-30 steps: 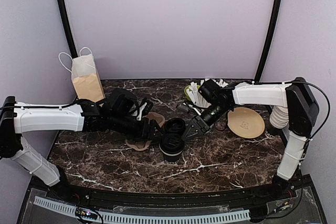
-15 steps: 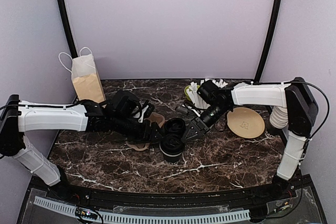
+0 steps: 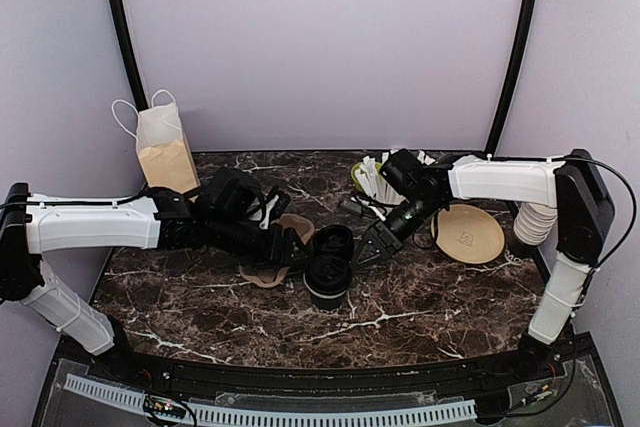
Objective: Pack the takeout coffee
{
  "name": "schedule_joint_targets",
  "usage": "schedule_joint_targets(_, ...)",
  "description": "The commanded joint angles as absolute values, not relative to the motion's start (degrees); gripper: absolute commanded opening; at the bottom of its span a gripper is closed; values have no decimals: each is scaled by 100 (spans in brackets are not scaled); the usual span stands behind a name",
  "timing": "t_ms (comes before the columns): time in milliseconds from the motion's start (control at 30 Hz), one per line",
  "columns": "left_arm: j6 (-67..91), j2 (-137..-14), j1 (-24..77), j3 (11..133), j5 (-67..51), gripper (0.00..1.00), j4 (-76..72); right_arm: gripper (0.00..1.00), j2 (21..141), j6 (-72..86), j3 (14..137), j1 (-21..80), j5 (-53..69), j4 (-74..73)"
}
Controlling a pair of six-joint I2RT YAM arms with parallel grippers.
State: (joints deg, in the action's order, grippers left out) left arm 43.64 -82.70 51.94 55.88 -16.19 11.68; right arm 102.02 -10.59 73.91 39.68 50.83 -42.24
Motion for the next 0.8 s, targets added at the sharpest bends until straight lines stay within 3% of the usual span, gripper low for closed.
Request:
schedule_joint_targets(0,4635,-8139,5201,5479,-1796,61,1077,39,10237,-949,7386,3946,4931,-4114)
schedule_joint_targets(467,4825,-8410,5202,5387,-2026,53,1022,39,10427,-931,7424,3955,4954,-4101)
schedule_joint_targets(767,4918,-8491,5199,5252,-2156,42,922,39,10563,-948,7493,4023,5043,-4131)
